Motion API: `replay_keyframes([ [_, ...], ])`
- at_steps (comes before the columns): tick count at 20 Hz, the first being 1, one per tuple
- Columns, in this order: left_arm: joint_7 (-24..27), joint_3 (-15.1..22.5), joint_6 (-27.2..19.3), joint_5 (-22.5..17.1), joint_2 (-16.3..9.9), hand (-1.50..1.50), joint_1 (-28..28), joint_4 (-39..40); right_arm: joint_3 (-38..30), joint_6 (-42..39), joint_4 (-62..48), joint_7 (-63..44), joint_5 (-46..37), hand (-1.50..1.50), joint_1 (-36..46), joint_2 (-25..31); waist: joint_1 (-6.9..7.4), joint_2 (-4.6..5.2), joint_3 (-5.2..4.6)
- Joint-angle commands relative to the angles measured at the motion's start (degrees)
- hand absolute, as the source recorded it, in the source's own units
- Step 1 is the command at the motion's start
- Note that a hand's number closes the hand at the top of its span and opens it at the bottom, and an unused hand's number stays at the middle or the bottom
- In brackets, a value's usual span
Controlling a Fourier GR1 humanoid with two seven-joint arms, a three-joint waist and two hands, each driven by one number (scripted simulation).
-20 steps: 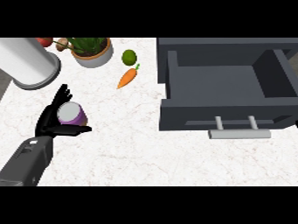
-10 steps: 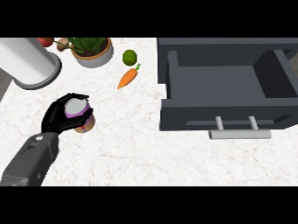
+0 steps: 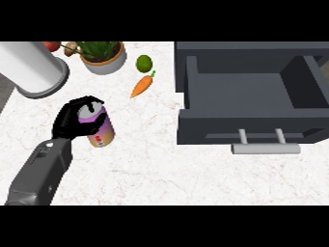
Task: Pick up the can, place it into the drawer and close the drawer
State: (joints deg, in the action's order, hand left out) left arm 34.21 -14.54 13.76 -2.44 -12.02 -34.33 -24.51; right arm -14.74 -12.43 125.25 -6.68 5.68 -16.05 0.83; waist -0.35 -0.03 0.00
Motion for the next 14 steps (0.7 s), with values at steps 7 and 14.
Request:
replay_keyframes([
  [7,-7.66,1.62,-12.61,-3.4,7.27,1.5,12.46,-25.12,-1.03,0.44,0.12,-0.24,1.49,-1.5,0.5,0.72,0.95,-0.31,0.07],
  [14,-23.05,9.37,-16.0,-0.72,9.16,1.5,16.15,-47.65,-0.14,-0.33,1.96,3.2,0.78,-1.5,-4.63,-0.8,0.55,-0.28,0.05],
])
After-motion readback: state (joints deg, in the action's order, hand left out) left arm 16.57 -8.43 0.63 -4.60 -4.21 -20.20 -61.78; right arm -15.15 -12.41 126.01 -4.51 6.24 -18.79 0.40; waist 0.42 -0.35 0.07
